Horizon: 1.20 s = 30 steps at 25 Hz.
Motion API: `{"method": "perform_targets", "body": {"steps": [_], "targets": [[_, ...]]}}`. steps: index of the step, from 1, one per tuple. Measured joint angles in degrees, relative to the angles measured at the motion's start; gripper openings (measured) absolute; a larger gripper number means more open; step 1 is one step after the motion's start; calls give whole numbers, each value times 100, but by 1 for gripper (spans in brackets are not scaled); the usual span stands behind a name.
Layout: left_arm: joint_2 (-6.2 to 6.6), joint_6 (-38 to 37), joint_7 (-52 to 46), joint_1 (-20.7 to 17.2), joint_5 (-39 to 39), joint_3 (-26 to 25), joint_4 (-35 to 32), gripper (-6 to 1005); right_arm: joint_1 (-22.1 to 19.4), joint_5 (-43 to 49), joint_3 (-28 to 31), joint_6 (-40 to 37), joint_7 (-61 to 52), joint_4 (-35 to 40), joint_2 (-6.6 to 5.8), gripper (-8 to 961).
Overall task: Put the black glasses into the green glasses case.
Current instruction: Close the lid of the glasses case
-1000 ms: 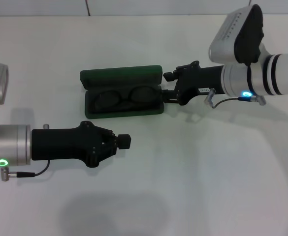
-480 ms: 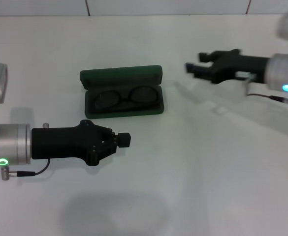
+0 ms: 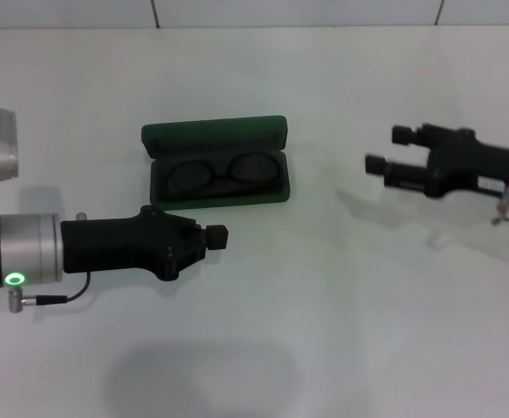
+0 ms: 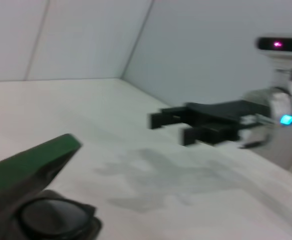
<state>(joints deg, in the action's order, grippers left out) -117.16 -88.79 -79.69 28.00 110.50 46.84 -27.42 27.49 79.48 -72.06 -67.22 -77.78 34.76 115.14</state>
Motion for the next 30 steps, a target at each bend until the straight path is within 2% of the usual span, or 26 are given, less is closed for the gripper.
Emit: {"method": "perform_targets", "body": {"steps": [2,7,11,15,21,30], "targets": [[-31,222,-7,2,-3,-1,0,0,-205,7,54,-253,408,-1,5,553],[-135,665,-18,22,-24,0,-4,0,-581,21,65,-698,1177,-35,4,763],[-168,820,-19,37,-38,0,-7,0,-602,30,40,-841,1391,-175,-1,887],[-240,1357,-20,182,-105,-6,-21,0,-656,38,43,-1031,1650,-391,-31,883],[-245,1987,-20,299,-229,-9,2,0,-680,41,17,-1069,1725,-509,-24,883],[-239,2000,-17,357,-176,202,15,0,-691,42,32,-1085,1733,-514,-20,883]]}}
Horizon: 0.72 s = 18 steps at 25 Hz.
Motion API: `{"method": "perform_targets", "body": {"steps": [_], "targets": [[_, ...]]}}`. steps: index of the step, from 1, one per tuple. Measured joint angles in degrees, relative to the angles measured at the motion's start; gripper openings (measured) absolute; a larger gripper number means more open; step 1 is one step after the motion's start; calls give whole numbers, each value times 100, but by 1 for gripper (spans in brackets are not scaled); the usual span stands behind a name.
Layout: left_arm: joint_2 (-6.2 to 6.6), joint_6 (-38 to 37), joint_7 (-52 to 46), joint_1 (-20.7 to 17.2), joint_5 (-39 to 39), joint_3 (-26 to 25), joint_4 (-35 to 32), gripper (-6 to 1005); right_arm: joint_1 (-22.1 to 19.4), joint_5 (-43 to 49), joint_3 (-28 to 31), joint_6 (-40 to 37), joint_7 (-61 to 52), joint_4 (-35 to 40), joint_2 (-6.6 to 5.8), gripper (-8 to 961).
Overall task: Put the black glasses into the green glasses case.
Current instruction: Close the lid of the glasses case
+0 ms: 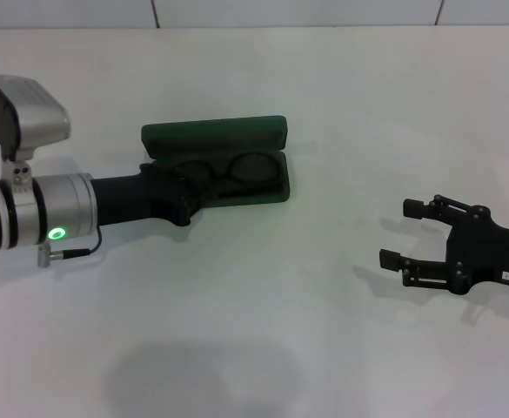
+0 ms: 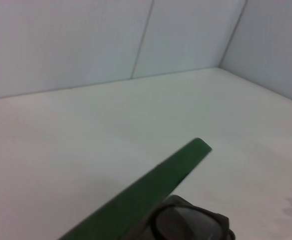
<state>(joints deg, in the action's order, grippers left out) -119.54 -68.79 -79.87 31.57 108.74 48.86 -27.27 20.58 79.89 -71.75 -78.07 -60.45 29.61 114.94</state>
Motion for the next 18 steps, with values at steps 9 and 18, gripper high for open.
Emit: {"method": "perform_targets", "body": {"steps": [9,18], "targets": [[-20,312,46,10,-3,61,2,0,18,0,11,-39,5,0,2,883],[-12,438,66,4,-8,57,-33,-1,28,0,21,-52,7,1,3,883]]}}
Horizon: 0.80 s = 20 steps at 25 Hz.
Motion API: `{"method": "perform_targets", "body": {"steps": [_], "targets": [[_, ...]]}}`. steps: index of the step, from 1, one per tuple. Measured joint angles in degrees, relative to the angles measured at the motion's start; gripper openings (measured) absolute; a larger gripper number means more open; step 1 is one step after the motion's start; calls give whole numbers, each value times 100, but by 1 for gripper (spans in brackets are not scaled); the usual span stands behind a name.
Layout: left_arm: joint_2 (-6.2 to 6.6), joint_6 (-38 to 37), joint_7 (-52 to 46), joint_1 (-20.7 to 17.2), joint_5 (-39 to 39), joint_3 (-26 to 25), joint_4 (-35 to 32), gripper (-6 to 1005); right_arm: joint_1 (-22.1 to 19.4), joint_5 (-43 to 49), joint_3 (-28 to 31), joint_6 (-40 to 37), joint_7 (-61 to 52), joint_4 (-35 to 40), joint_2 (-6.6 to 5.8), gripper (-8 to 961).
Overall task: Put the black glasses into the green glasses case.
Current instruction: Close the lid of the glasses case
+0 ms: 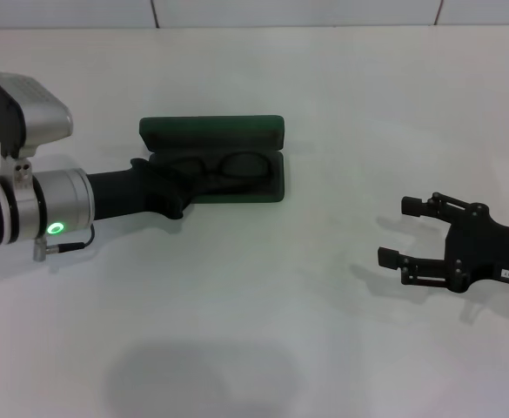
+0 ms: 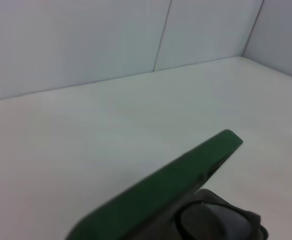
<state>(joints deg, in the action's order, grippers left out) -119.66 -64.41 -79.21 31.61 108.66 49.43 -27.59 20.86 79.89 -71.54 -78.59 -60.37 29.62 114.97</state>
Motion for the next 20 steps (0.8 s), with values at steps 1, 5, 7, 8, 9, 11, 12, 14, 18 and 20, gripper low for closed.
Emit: {"method": "perform_targets", "body": {"steps": [1,5,7,8,9,11,12,14,18,20], "targets": [[0,3,0,-2,-8,-12,-8,-1,4,0,0,-4,0,0,2,883],[5,-2,1,-4,-38,-32,-17,-1,12,0,0,-37,0,0,6,883],[19,-151,-27,-9,-52,-36,-34,-1,12,0,0,-40,0,0,7,883],[26,-253,-37,-14,-55,-37,-50,-1,12,0,0,-42,0,0,7,883],[32,-370,-46,-23,-55,-37,-74,-1,9,0,0,-42,0,0,7,883],[49,-689,-105,-48,-55,-37,-152,-1,2,0,0,-44,0,0,4,883],[54,-784,-164,-57,-44,-34,-189,-1,0,0,0,-46,0,0,4,883],[87,-931,-343,-82,-9,-18,-284,-1,-6,0,0,-58,0,0,3,883],[255,-1237,-927,-146,8,4,-476,-1,-24,0,0,-84,0,0,-6,883],[362,-1374,-1380,-153,14,9,-606,-1,-39,0,0,-125,0,0,-11,883]]}}
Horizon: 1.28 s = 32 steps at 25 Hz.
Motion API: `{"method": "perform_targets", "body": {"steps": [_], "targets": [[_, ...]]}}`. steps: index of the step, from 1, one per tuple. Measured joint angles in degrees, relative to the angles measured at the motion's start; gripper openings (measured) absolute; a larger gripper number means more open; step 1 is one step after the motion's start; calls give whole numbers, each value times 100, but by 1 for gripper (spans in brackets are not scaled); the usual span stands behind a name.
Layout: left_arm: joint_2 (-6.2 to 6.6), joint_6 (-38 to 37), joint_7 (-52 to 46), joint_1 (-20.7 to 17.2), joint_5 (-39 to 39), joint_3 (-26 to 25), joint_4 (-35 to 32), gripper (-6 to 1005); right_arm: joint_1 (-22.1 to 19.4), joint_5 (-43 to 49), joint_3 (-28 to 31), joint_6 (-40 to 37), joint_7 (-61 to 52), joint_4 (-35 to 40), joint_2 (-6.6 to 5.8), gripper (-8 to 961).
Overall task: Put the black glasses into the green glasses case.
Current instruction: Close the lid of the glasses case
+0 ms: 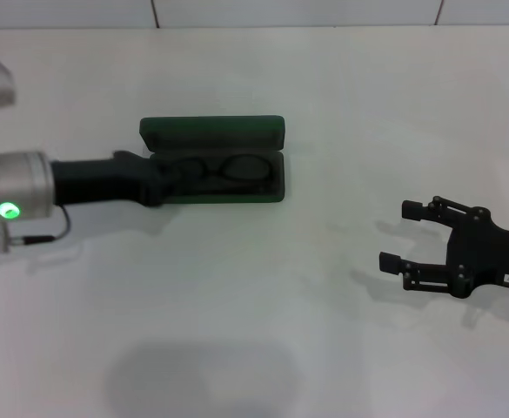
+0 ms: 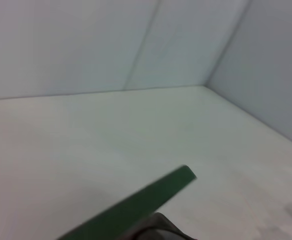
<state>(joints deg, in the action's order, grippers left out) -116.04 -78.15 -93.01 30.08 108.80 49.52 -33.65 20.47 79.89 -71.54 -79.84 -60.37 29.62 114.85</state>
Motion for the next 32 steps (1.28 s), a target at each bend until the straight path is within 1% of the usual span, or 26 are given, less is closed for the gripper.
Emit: {"method": "perform_targets", "body": {"steps": [2,4,7,9,11,14,16,17,19,23,26,28,32], "targets": [[94,-58,-459,0,13,2,-145,-1,-18,0,0,-57,0,-5,-9,883],[184,-71,-1179,28,98,-4,-380,-1,-35,0,0,-96,0,-47,-23,884],[252,-56,-1975,91,299,-26,-733,-1,-53,0,0,-122,0,-108,-29,884],[261,-36,-2481,130,458,-37,-1002,-1,-74,0,0,-131,1,-132,-30,884],[247,0,-3072,179,702,-39,-1348,-1,-98,0,0,-136,4,-139,-31,884],[127,144,-3987,259,1217,-4,-1900,-1,-105,0,-4,-137,5,-177,-34,884],[10,179,-4362,379,1725,33,-2161,-1,-103,0,-4,-137,6,-209,-34,884],[-46,152,-4464,453,1963,72,-2252,-1,-101,0,-2,-137,6,-218,-34,884],[-83,24,-4442,534,2164,187,-2291,-1,-99,0,0,-136,14,-221,-34,884],[-53,-114,-4184,571,2237,501,-2127,-1,-104,0,0,-137,67,-221,-34,884],[-52,34,-4068,564,2275,525,-1944,-1,-105,0,1,-137,70,-221,-34,884],[-93,648,-3899,576,2459,530,-1621,-1,-105,0,-1,-137,70,-221,-34,884],[-141,1058,-3622,580,2481,493,-1437,-1,-104,0,-6,-136,70,-220,-33,884]]}}
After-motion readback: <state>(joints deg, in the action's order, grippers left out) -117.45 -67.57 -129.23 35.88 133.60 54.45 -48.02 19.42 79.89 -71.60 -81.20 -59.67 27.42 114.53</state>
